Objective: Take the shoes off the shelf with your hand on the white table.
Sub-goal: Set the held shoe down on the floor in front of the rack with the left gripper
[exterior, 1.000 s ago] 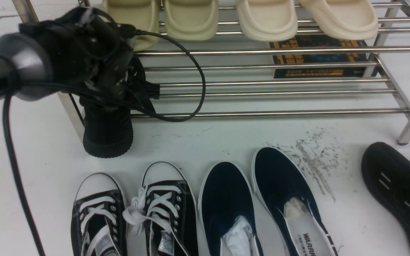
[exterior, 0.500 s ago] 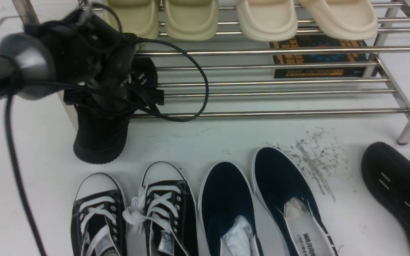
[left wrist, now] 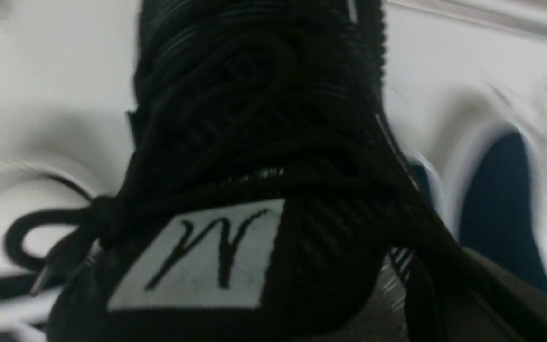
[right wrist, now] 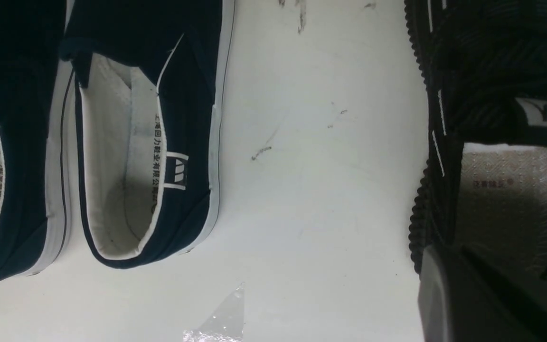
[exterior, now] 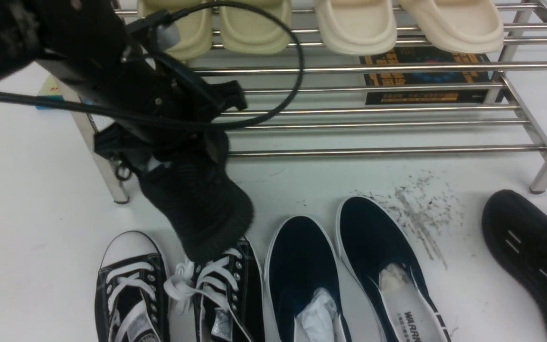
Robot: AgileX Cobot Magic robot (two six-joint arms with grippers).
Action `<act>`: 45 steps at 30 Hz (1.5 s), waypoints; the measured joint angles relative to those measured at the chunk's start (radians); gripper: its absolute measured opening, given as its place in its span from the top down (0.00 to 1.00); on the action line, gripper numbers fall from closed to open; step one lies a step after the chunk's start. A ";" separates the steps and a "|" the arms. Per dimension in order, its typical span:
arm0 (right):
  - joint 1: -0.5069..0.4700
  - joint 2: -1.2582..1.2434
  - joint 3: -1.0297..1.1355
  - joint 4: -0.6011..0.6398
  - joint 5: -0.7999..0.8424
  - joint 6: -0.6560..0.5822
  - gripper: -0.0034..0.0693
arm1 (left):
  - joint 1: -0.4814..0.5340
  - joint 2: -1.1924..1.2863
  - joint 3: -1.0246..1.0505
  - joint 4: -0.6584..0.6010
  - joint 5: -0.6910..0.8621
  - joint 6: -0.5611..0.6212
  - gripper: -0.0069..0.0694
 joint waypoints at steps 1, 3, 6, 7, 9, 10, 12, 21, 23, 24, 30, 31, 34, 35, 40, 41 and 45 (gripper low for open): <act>0.000 0.000 0.000 0.000 0.000 0.000 0.89 | -0.011 -0.001 0.000 -0.019 0.001 0.021 0.89; 0.000 0.000 0.000 0.000 0.000 0.000 0.89 | -0.059 -0.001 0.000 -0.073 -0.012 0.060 0.89; 0.000 0.000 0.000 0.000 0.000 0.000 0.88 | -0.151 -0.001 0.005 -0.115 -0.074 0.077 0.89; 0.000 0.000 0.000 0.000 0.000 0.000 0.88 | -0.198 -0.001 0.005 -0.124 -0.117 0.077 0.89; 0.000 0.000 0.000 0.001 0.000 0.000 0.87 | -0.262 -0.001 0.006 -0.132 -0.188 0.077 0.89; 0.000 0.000 0.000 0.001 0.000 0.000 0.87 | -0.301 -0.001 0.006 -0.136 -0.219 0.077 0.89; 0.000 0.000 0.000 0.001 0.000 0.000 0.87 | -0.379 0.005 0.006 -0.142 -0.292 0.067 0.89; 0.000 -0.032 0.000 -0.009 -0.001 0.001 0.87 | -0.551 0.098 0.006 -0.145 -0.457 -0.013 0.89; 0.000 -0.073 0.000 -0.031 -0.001 0.016 0.86 | -0.572 0.134 0.006 -0.145 -0.486 -0.029 0.88; 0.000 -0.093 0.000 -0.043 -0.001 0.030 0.86 | -0.583 0.154 0.005 -0.145 -0.499 -0.038 0.88; 0.000 -0.255 0.000 -0.134 0.014 0.109 0.85 | -0.613 0.283 -0.114 -0.145 -0.525 -0.059 0.88; 0.000 -0.262 0.000 -0.138 0.017 0.110 0.85 | -0.613 0.292 -0.132 -0.145 -0.525 -0.059 0.88; 0.000 -0.290 0.000 -0.161 0.030 0.140 0.84 | -0.613 0.376 -0.235 -0.126 -0.521 -0.059 0.88; 0.000 -0.292 0.000 -0.163 0.031 0.143 0.84 | -0.613 0.392 -0.251 -0.118 -0.520 -0.060 0.87; 0.000 -0.302 0.000 -0.166 0.031 0.152 0.83 | -0.613 0.469 -0.287 -0.090 -0.522 -0.064 0.87; 0.000 -0.302 0.000 -0.166 0.032 0.153 0.83 | -0.613 0.494 -0.290 -0.088 -0.526 -0.069 0.87; 0.000 -0.302 0.000 -0.166 0.032 0.153 0.82 | -0.614 0.536 -0.296 -0.077 -0.535 -0.086 0.87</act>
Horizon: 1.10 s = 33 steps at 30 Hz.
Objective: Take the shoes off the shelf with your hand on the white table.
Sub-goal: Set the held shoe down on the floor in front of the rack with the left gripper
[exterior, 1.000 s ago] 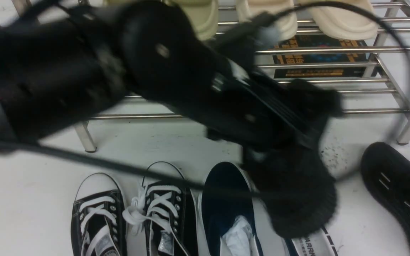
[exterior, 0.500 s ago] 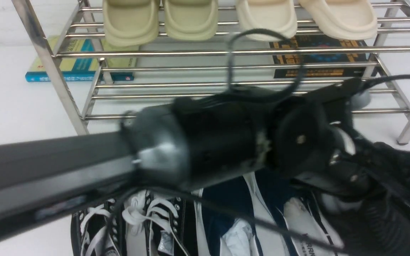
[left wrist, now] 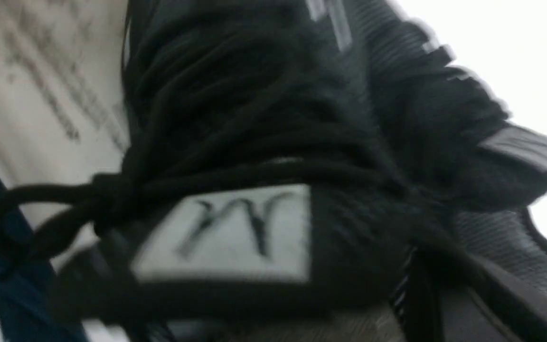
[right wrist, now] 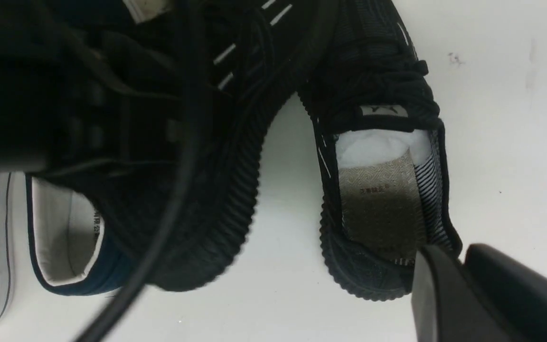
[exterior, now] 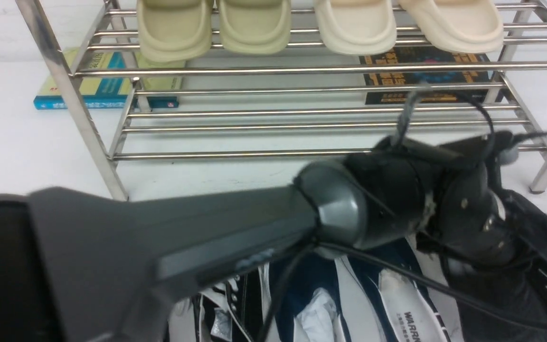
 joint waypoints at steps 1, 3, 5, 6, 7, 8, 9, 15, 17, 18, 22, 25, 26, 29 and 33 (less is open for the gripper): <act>0.000 0.000 0.000 0.000 0.000 0.000 0.82 | -0.002 0.010 -0.001 0.014 -0.005 -0.006 0.87; 0.000 0.000 0.001 0.000 0.000 0.000 0.82 | -0.002 0.014 -0.006 0.060 -0.006 -0.039 0.87; 0.000 0.000 0.001 0.000 0.000 0.000 0.81 | -0.002 0.011 -0.018 0.138 0.004 -0.094 0.87; 0.000 0.000 0.001 0.000 0.000 0.000 0.81 | -0.002 0.008 -0.035 0.209 0.023 -0.148 0.87; 0.000 0.000 0.001 0.000 0.000 0.000 0.81 | -0.004 0.008 -0.049 0.264 0.050 -0.193 0.87; 0.000 0.000 0.001 0.000 0.000 0.000 0.81 | -0.006 0.006 -0.071 0.340 0.084 -0.257 0.87; 0.000 0.000 0.001 0.000 0.000 0.000 0.81 | -0.010 0.006 -0.088 0.425 0.117 -0.326 0.87; 0.000 0.000 0.001 0.000 -0.003 0.000 0.80 | -0.058 0.006 -0.150 0.790 0.277 -0.623 0.86; 0.000 0.000 0.001 0.000 -0.006 0.000 0.79 | -0.097 0.015 -0.153 0.881 0.286 -0.717 0.86; 0.000 0.000 0.001 0.000 -0.006 0.000 0.79 | -0.100 0.015 -0.153 0.886 0.286 -0.722 0.86; 0.000 0.000 0.001 0.000 -0.007 0.000 0.79 | -0.138 0.050 -0.155 0.929 0.238 -0.800 0.85; 0.000 0.000 0.001 0.000 -0.008 0.000 0.78 | -0.140 0.087 -0.156 0.929 0.203 -0.837 0.83; 0.000 0.000 0.001 0.000 -0.008 0.000 0.78 | -0.141 0.097 -0.156 0.929 0.188 -0.854 0.82; 0.000 0.000 0.001 0.000 -0.008 0.000 0.78 | -0.143 0.102 -0.158 0.929 0.173 -0.880 0.80; 0.000 0.000 0.001 0.000 -0.009 0.000 0.77 | -0.143 0.102 -0.158 0.934 0.165 -0.885 0.74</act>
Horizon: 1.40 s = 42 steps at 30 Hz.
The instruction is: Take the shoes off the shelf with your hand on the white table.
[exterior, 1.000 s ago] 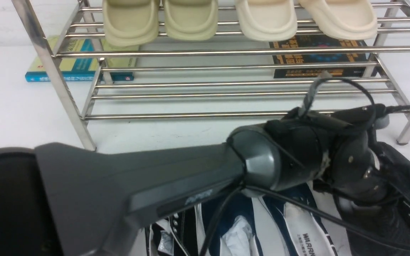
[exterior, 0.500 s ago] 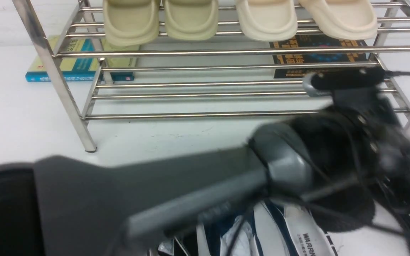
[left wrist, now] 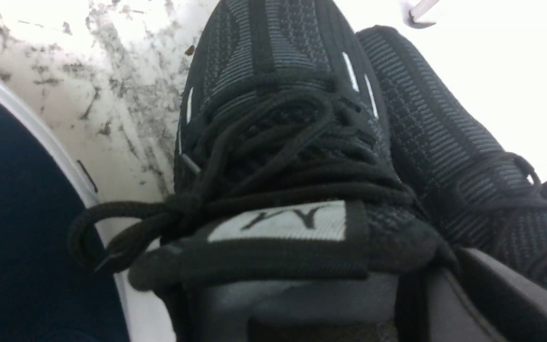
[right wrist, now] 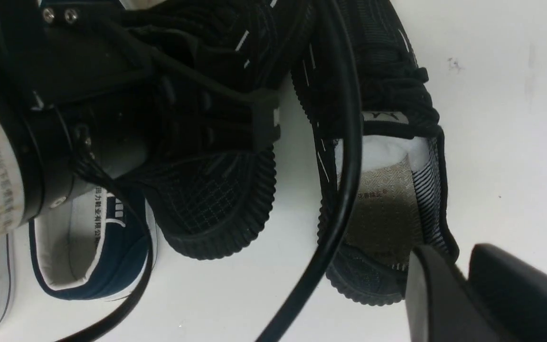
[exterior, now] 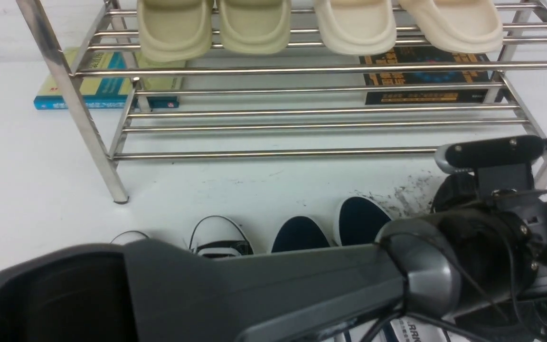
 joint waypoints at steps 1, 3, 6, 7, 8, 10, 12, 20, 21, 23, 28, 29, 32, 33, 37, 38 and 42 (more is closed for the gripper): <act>0.000 0.000 0.000 0.000 0.000 0.000 0.77 | 0.000 0.000 0.000 0.001 -0.004 -0.001 0.71; 0.000 0.000 0.000 0.000 0.000 0.000 0.77 | 0.000 0.000 0.000 0.001 -0.009 -0.002 0.65; 0.000 0.000 0.000 0.000 0.000 0.000 0.77 | 0.000 0.000 0.000 0.002 -0.014 -0.003 0.53; 0.000 0.000 0.000 0.000 0.000 0.000 0.77 | 0.000 -0.004 0.000 0.001 -0.014 -0.002 0.49; 0.000 0.000 0.000 0.000 0.000 0.000 0.77 | 0.000 -0.006 0.000 0.001 -0.012 0.001 0.45; 0.000 0.000 0.000 0.000 0.001 0.001 0.77 | 0.000 -0.015 0.000 0.001 -0.004 0.008 0.41; 0.000 0.000 0.000 0.000 0.001 0.009 0.76 | 0.001 -0.044 0.000 0.000 0.040 0.014 0.35; 0.000 0.000 0.000 0.000 0.001 0.016 0.74 | 0.003 -0.192 0.000 0.013 0.119 0.049 0.33; 0.000 0.000 0.000 0.002 0.001 0.016 0.74 | 0.003 -0.206 0.000 0.013 0.131 0.056 0.33; 0.000 0.000 0.000 0.010 0.001 0.016 0.74 | 0.003 -0.219 0.000 0.013 0.145 0.079 0.34; 0.000 0.021 0.000 0.114 0.003 -0.006 0.72 | 0.011 -0.321 0.000 0.003 0.341 0.327 0.47; 0.000 0.032 0.000 0.131 0.004 -0.015 0.71 | 0.015 -0.346 0.000 0.001 0.386 0.371 0.52; 0.000 0.092 0.000 0.189 0.004 -0.055 0.68 | 0.040 -0.411 0.000 -0.006 0.570 0.524 0.70; 0.000 0.110 0.000 0.201 0.004 -0.062 0.68 | 0.055 -0.427 0.000 -0.006 0.605 0.559 0.76; 0.000 0.198 0.000 0.226 -0.001 -0.095 0.67 | 0.144 -0.499 0.009 -0.037 0.651 0.745 0.90; 0.000 0.202 0.000 0.226 -0.001 -0.095 0.67 | 0.150 -0.506 0.012 -0.041 0.651 0.755 0.90; 0.000 0.248 0.000 0.219 0.008 -0.101 0.72 | 0.282 -0.571 0.062 -0.163 0.651 0.944 0.90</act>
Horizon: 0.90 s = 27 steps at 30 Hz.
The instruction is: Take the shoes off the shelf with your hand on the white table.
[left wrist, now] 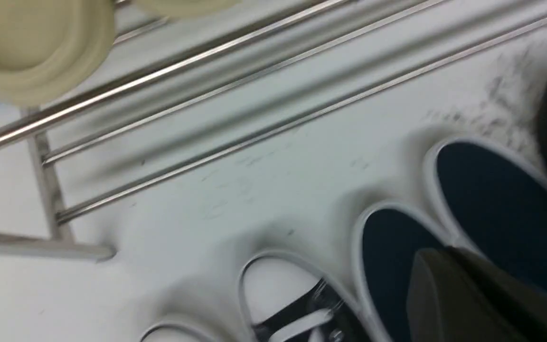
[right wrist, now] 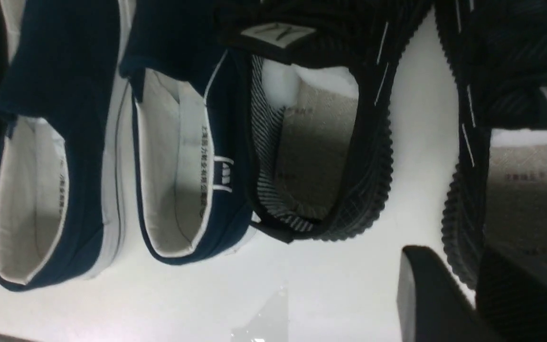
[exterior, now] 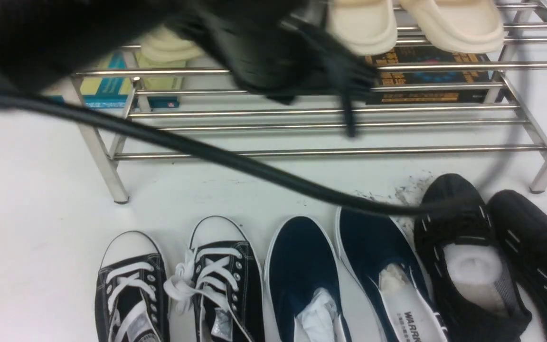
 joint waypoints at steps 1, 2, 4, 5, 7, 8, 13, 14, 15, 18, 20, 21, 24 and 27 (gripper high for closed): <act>0.000 0.005 0.000 -0.010 0.016 0.000 0.77 | 0.078 -0.030 0.039 -0.069 0.000 0.067 0.90; 0.000 0.005 0.000 -0.020 0.027 0.000 0.82 | 0.116 -0.043 0.059 -0.098 0.000 0.096 0.90; 0.000 0.000 0.000 -0.040 0.037 0.000 0.90 | 0.201 -0.068 0.106 -0.149 0.000 0.152 0.90; 0.000 -0.007 0.000 -0.052 0.039 0.000 0.95 | 0.255 -0.088 0.139 -0.174 0.000 0.176 0.89; 0.000 -0.021 0.000 -0.067 0.041 0.000 0.97 | 0.298 -0.102 0.166 -0.186 0.000 0.188 0.89; 0.000 -0.049 0.000 -0.085 0.041 0.006 0.97 | 0.352 -0.121 0.203 -0.195 0.000 0.198 0.89; 0.000 -0.255 0.066 -0.101 -0.043 0.017 0.97 | 0.455 -0.195 0.328 -0.210 0.000 0.206 0.89; 0.000 -0.302 0.104 -0.098 -0.103 0.013 0.97 | 0.459 -0.211 0.351 -0.214 0.000 0.206 0.89; 0.000 -0.379 0.158 -0.092 -0.200 0.001 0.97 | 0.460 -0.231 0.377 -0.218 -0.004 0.208 0.89; 0.000 -0.540 0.294 -0.073 -0.404 -0.030 0.97 | 0.460 -0.265 0.421 -0.239 -0.035 0.208 0.89; 0.000 -0.643 0.398 -0.050 -0.555 -0.044 0.97 | 0.460 -0.281 0.443 -0.260 -0.061 0.209 0.89; 0.000 -0.660 0.418 -0.047 -0.569 -0.045 0.97 | 0.460 -0.282 0.445 -0.263 -0.064 0.209 0.89; 0.000 -0.769 0.546 -0.014 -0.768 -0.052 0.97 | 0.460 -0.283 0.450 -0.281 -0.080 0.210 0.89; 0.000 -0.810 0.611 -0.005 -0.851 -0.053 0.96 | 0.460 -0.283 0.450 -0.288 -0.100 0.211 0.89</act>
